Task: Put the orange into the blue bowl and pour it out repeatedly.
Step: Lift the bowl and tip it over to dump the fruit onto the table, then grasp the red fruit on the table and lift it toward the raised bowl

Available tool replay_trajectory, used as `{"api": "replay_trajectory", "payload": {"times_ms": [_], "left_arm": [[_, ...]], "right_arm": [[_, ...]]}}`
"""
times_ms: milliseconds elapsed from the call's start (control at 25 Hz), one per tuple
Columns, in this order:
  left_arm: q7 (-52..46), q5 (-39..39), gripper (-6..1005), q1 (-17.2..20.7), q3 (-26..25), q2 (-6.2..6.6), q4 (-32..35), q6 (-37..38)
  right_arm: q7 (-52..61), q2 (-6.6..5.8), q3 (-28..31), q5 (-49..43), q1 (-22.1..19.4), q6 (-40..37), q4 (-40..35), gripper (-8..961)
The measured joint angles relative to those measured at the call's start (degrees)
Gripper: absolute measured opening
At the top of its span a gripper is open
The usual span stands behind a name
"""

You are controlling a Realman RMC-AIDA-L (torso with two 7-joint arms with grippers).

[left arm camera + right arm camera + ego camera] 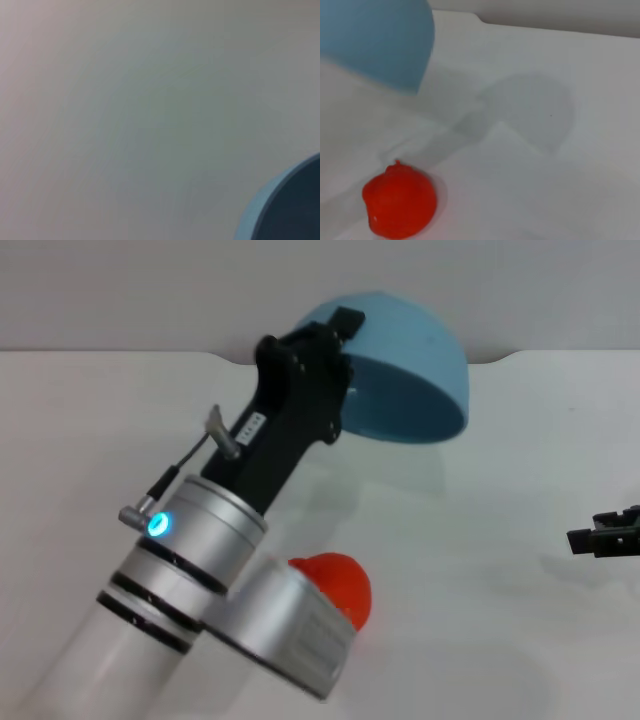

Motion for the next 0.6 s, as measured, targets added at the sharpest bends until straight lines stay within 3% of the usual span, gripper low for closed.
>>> {"api": "replay_trajectory", "payload": {"times_ms": [120, 280, 440, 480, 520, 600], "left_arm": [[-1.6, -9.2, -1, 0.3, -0.2, 0.11, 5.9, 3.5], [-1.6, -26.9, -1, 2.6, -7.5, 0.61, 20.2, 23.1], [-7.4, -37.9, -1, 3.7, -24.2, 0.58, 29.2, 55.6], [-14.5, -39.2, -1, 2.5, -32.2, 0.65, 30.8, 68.5], [-14.5, -39.2, -1, 2.5, -32.2, 0.65, 30.8, 68.5], [-27.0, -38.5, -1, -1.2, -42.7, 0.77, 30.3, 84.7]], "right_arm": [[0.0, 0.00, -0.7, 0.1, 0.3, 0.1, 0.2, 505], [0.0, 0.00, -2.6, 0.2, 0.7, 0.3, 0.3, 506], [-0.3, 0.02, -4.9, 0.5, 1.6, 0.9, 0.6, 506], [-0.4, 0.06, -6.2, 0.6, 2.2, 1.5, 0.9, 507], [-0.4, 0.06, -6.2, 0.6, 2.2, 1.5, 0.9, 507], [-0.5, 0.13, -8.0, 0.9, 3.0, 2.6, 1.4, 507]]}}
